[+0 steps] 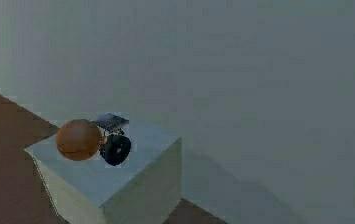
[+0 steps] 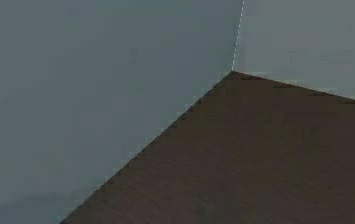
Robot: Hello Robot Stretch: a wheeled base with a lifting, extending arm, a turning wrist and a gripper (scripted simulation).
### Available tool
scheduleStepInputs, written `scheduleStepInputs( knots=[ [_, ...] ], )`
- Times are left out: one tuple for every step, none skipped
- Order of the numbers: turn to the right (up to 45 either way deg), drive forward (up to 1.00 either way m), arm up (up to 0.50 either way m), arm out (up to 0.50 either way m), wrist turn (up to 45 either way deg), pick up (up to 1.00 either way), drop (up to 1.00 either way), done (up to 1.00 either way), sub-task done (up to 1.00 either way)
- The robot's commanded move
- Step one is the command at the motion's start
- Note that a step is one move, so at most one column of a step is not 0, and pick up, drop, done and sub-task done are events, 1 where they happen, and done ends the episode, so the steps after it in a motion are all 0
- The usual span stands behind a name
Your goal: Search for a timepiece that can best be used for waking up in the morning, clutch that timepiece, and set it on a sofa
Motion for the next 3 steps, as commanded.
scheduleStepInputs(
  knots=[
    [-45.0, 0.00, 0.00, 0.00, 0.0, 0.00, 0.00, 0.00, 0.00],
    [-45.0, 0.00, 0.00, 0.00, 0.0, 0.00, 0.00, 0.00, 0.00],
    [-18.0, 0.00, 0.00, 0.00, 0.0, 0.00, 0.00, 0.00, 0.00]
  ],
)
